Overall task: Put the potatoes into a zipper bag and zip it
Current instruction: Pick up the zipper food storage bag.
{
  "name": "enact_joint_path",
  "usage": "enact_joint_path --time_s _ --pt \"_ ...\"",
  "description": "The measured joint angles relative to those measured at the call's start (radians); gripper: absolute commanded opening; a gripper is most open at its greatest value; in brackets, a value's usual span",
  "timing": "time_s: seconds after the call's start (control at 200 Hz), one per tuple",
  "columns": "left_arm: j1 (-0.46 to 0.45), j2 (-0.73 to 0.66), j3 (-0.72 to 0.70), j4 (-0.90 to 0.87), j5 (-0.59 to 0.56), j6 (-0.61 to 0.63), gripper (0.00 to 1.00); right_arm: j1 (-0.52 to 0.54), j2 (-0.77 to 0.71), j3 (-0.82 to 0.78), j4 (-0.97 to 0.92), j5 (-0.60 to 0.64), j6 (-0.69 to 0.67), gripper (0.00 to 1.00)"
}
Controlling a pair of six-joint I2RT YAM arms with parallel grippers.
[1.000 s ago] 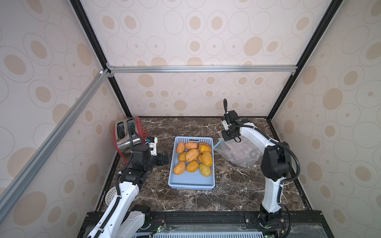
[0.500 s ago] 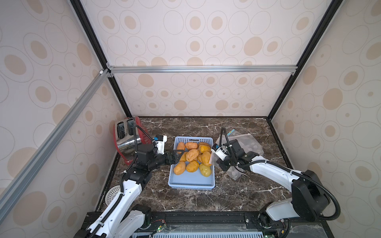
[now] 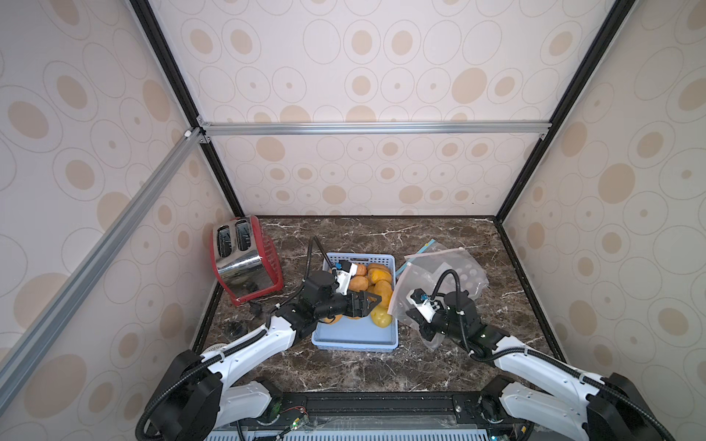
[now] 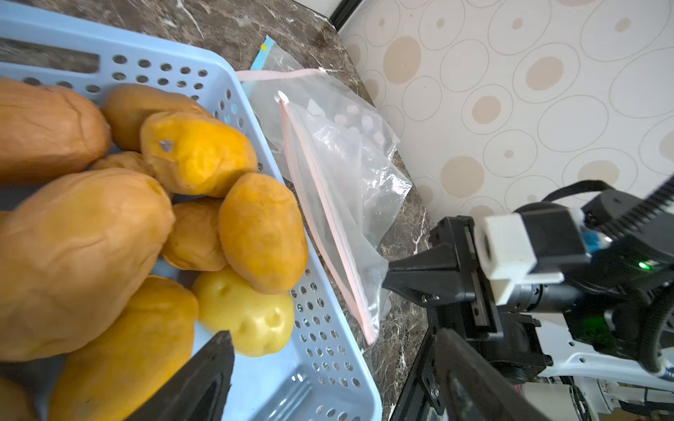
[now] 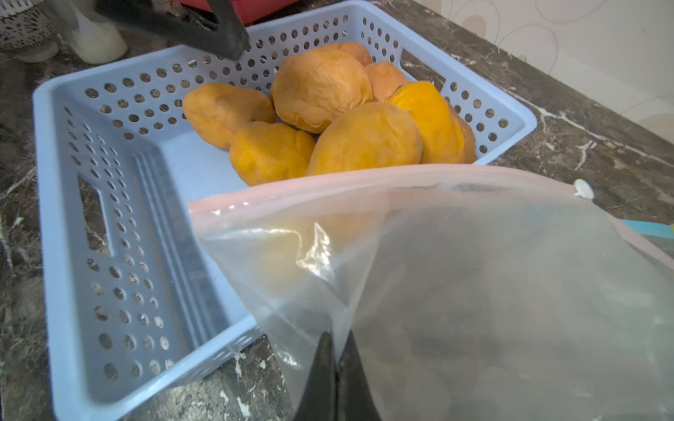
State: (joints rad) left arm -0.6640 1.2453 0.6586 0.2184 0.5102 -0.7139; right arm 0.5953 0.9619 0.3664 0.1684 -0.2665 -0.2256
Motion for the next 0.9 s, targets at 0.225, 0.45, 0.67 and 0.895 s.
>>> enact_joint_path --time_s 0.225,0.45,0.67,0.895 --pt "-0.101 0.139 0.115 0.063 -0.004 -0.024 0.73 0.040 -0.101 -0.070 0.076 -0.026 -0.004 0.00" --pt "-0.146 0.236 0.175 0.120 0.006 -0.050 0.51 0.050 -0.188 -0.150 0.110 -0.016 -0.005 0.00" --pt "-0.173 0.310 0.208 0.135 0.016 -0.057 0.37 0.050 -0.192 -0.150 0.130 -0.004 -0.004 0.00" --pt "-0.178 0.324 0.222 0.137 0.015 -0.055 0.06 0.050 -0.179 -0.150 0.130 -0.002 0.003 0.14"
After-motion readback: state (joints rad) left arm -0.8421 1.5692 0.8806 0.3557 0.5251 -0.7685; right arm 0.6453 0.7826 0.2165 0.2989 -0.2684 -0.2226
